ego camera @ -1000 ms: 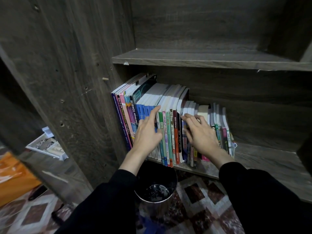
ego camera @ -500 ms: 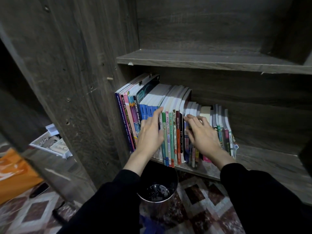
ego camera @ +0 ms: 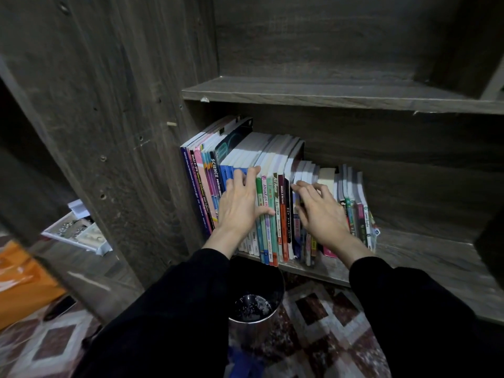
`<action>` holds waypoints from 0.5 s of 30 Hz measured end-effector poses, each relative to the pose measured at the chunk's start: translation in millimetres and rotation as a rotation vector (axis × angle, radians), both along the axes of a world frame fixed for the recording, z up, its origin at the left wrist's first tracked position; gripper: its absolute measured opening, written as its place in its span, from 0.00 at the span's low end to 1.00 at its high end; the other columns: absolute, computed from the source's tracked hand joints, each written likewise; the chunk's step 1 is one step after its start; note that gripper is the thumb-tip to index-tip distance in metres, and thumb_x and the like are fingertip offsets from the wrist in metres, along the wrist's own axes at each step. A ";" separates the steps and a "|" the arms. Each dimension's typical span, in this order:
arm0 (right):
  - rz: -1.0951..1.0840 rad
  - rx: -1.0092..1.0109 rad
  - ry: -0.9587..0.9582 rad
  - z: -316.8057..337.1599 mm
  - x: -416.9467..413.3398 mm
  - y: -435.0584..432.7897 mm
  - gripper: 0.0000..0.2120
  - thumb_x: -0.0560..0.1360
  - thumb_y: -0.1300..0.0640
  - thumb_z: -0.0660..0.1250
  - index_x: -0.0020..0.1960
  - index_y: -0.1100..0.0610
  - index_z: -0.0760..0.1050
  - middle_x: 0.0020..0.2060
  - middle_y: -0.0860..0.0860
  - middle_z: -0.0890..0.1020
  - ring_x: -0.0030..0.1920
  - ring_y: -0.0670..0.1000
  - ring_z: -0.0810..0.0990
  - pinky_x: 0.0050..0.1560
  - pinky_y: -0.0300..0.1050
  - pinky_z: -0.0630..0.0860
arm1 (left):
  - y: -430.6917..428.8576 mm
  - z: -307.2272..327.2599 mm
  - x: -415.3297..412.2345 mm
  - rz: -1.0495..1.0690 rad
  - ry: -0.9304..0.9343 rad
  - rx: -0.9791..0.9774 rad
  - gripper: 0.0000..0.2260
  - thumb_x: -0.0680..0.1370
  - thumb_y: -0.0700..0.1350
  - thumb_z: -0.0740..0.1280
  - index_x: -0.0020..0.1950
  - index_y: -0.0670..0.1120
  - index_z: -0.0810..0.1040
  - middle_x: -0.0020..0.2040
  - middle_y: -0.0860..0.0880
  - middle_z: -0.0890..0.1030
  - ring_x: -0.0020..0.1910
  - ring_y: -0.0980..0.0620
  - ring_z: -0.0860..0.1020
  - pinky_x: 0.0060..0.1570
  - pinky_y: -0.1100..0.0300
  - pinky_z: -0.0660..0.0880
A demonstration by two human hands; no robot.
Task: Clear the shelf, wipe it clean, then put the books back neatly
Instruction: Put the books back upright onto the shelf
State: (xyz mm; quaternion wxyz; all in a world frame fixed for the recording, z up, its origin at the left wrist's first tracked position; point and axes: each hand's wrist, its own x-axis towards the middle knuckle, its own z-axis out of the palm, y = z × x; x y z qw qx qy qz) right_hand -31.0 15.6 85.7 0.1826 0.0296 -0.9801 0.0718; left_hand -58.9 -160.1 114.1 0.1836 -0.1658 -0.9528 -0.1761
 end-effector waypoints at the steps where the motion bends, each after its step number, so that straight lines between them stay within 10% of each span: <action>1: 0.001 -0.031 -0.015 -0.4 0.6 -0.6 0.25 0.79 0.52 0.60 0.74 0.48 0.57 0.72 0.44 0.64 0.73 0.51 0.59 0.62 0.49 0.72 | -0.3 0.6 0.8 0.001 -0.002 -0.003 0.44 0.65 0.61 0.73 0.74 0.48 0.57 0.63 0.44 0.67 0.60 0.47 0.70 0.54 0.55 0.72; 11: 0.050 -0.257 -0.211 20.4 15.1 -4.9 0.34 0.77 0.58 0.65 0.76 0.46 0.52 0.76 0.48 0.57 0.77 0.52 0.48 0.74 0.56 0.49 | 1.5 5.2 12.9 -0.069 -0.124 0.167 0.40 0.70 0.47 0.75 0.75 0.50 0.54 0.66 0.46 0.65 0.63 0.48 0.70 0.56 0.56 0.70; 15: 0.062 -0.389 0.037 30.6 22.2 -16.4 0.33 0.76 0.62 0.63 0.76 0.47 0.54 0.74 0.50 0.63 0.76 0.52 0.52 0.74 0.55 0.55 | -11.8 6.7 14.7 -0.195 -0.296 0.416 0.37 0.75 0.33 0.68 0.75 0.57 0.54 0.66 0.49 0.67 0.54 0.54 0.74 0.51 0.60 0.71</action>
